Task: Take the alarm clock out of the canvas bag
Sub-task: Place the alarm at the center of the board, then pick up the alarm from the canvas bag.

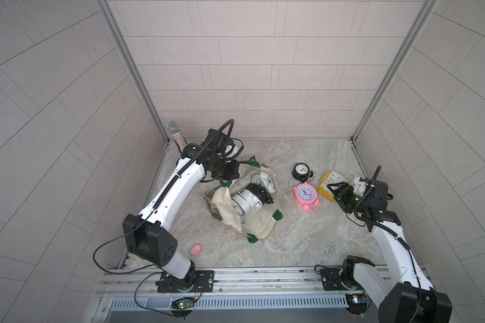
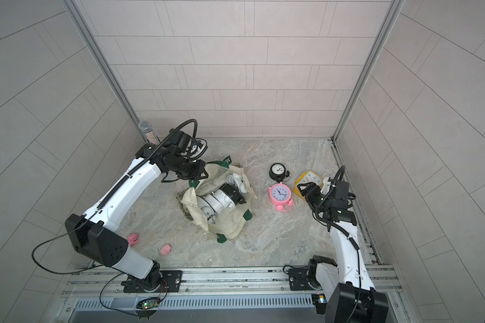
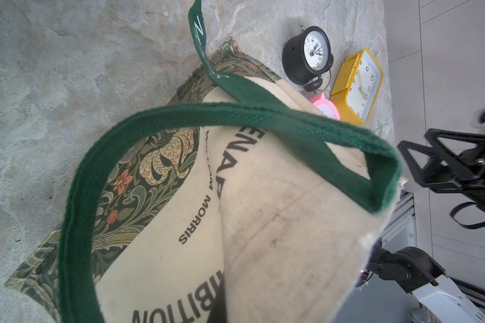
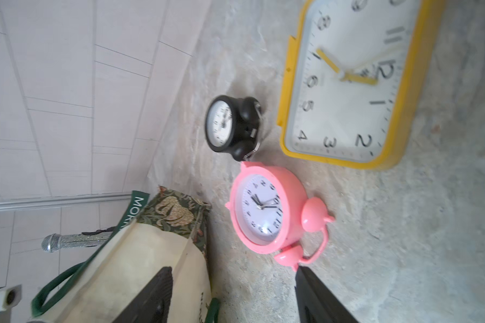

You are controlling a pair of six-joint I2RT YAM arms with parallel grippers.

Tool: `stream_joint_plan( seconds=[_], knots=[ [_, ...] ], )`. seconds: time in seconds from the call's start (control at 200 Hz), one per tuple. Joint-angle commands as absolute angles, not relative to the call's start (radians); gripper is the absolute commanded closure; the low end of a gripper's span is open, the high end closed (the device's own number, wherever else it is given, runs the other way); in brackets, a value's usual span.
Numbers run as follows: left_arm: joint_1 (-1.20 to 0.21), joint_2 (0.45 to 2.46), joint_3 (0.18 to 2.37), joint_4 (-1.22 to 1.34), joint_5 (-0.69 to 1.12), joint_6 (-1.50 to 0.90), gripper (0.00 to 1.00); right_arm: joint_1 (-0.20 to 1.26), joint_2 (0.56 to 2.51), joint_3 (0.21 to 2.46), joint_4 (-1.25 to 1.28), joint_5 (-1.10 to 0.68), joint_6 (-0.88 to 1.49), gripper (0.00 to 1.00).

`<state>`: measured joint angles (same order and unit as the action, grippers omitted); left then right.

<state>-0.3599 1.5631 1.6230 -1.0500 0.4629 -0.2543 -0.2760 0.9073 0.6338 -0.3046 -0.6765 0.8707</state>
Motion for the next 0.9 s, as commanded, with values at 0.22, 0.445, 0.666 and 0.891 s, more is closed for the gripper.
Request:
stream_joint_plan(
  seconds=[0.22, 0.445, 0.666, 0.891],
  knots=[
    [-0.354, 1.553, 1.641, -1.007, 0.479, -0.251, 1.0, -0.078, 0.853, 0.748, -0.203, -0.736, 0.836, 0.33],
    [-0.354, 1.549, 1.639, -1.009, 0.477, -0.247, 1.0, 0.225, 0.832, 0.795, -0.121, -0.601, 0.722, 0.37],
    [-0.355, 1.55, 1.64, -1.009, 0.475, -0.247, 1.0, 0.61, 0.836, 0.822, -0.091, -0.372, 0.497, 0.44],
    [-0.354, 1.552, 1.641, -1.01, 0.476, -0.248, 1.0, 0.909, 0.929, 0.838, -0.056, -0.161, 0.3, 0.47]
  ],
)
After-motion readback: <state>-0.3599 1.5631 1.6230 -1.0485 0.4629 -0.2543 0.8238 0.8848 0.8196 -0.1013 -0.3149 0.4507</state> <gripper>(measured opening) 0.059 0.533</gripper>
